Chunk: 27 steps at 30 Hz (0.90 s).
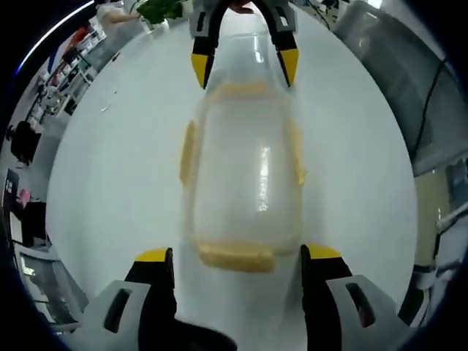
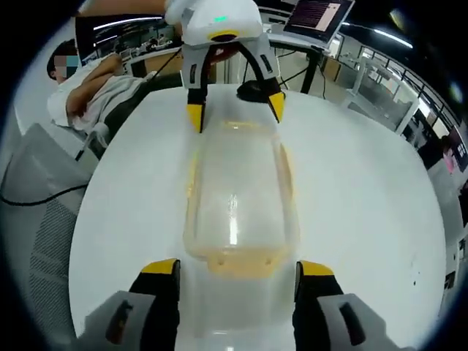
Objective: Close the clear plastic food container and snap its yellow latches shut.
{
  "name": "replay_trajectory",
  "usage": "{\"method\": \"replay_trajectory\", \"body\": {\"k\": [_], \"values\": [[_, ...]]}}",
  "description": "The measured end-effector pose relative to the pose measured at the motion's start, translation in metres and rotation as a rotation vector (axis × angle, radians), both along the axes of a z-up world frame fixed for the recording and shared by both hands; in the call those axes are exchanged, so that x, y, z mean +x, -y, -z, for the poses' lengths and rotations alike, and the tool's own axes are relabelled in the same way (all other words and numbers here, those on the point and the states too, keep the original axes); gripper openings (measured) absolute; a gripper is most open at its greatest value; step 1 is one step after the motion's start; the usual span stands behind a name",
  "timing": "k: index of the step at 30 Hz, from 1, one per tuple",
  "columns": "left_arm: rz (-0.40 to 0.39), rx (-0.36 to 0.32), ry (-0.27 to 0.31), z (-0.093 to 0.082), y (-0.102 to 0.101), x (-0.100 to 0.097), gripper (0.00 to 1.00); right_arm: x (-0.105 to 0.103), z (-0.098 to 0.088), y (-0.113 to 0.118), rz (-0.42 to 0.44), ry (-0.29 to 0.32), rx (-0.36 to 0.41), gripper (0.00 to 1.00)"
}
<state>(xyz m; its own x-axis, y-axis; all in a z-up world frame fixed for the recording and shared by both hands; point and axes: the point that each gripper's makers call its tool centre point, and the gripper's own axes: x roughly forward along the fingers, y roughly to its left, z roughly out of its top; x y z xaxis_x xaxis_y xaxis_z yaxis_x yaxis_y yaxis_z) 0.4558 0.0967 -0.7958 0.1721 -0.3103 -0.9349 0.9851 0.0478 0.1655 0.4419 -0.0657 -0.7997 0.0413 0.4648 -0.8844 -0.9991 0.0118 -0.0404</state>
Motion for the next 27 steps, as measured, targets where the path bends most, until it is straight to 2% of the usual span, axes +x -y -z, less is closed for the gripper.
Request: {"method": "replay_trajectory", "body": {"k": [8,15,22,24,25,26,27], "values": [[0.035,0.015,-0.023,0.001,0.0,-0.002,0.62,-0.002,0.006,-0.003,-0.003,-0.018,-0.01,0.57],[0.038,0.033,-0.067,0.003,-0.003,-0.008,0.45,-0.005,0.006,-0.008,0.011,-0.045,-0.001,0.51],[0.028,0.042,-0.076,0.003,-0.003,-0.009,0.45,-0.003,0.006,-0.008,0.012,-0.039,-0.001,0.47],[0.04,0.049,-0.078,0.004,-0.004,-0.009,0.44,-0.004,0.006,-0.007,-0.002,-0.038,-0.006,0.41],[0.059,0.053,-0.079,0.004,-0.005,-0.01,0.43,-0.004,0.005,-0.005,-0.012,-0.031,-0.013,0.38],[0.054,0.058,-0.081,0.005,-0.007,-0.01,0.38,-0.003,0.006,-0.006,-0.009,-0.031,-0.008,0.38],[0.041,0.054,-0.09,0.004,-0.006,-0.01,0.37,-0.005,0.006,-0.009,-0.037,-0.023,0.0,0.38]]}}
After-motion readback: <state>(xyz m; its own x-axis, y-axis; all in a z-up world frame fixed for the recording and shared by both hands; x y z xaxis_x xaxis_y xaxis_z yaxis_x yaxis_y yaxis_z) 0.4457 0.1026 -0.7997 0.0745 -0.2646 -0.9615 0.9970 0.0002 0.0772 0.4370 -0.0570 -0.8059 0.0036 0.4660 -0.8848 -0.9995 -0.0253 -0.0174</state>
